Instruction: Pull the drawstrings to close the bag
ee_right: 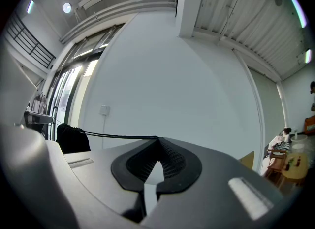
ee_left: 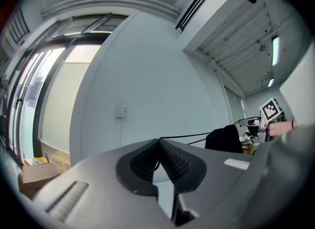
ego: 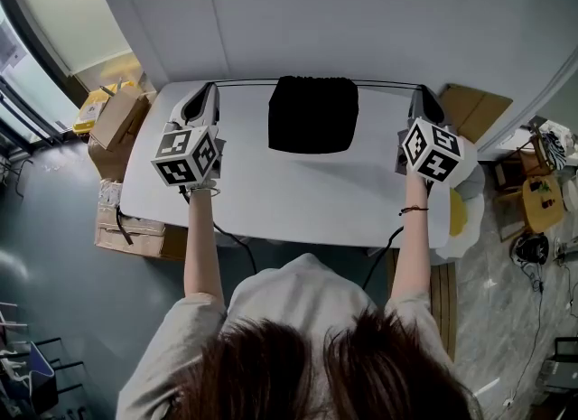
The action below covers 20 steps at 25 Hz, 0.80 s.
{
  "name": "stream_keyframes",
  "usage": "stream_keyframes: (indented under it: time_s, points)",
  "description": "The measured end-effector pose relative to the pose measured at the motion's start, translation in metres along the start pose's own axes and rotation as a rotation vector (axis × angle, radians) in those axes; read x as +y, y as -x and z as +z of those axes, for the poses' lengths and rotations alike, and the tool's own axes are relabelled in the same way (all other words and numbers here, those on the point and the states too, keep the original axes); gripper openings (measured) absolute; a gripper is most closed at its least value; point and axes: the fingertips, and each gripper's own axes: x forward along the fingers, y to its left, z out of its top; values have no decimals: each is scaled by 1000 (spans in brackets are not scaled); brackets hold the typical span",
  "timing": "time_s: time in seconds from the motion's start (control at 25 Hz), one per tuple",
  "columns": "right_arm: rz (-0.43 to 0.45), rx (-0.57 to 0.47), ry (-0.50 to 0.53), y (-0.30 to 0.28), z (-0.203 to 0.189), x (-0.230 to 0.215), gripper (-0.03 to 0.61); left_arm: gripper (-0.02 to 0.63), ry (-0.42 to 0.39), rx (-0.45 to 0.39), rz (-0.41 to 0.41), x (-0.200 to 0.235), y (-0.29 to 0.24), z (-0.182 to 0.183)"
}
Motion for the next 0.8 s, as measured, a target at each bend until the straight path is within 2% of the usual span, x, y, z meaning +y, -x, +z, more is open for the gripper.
stream_keyframes:
  time_s: [0.8]
  points:
    - [-10,-1,-17,-2,-1,1,12,3,16,-3,11,9,3,-1]
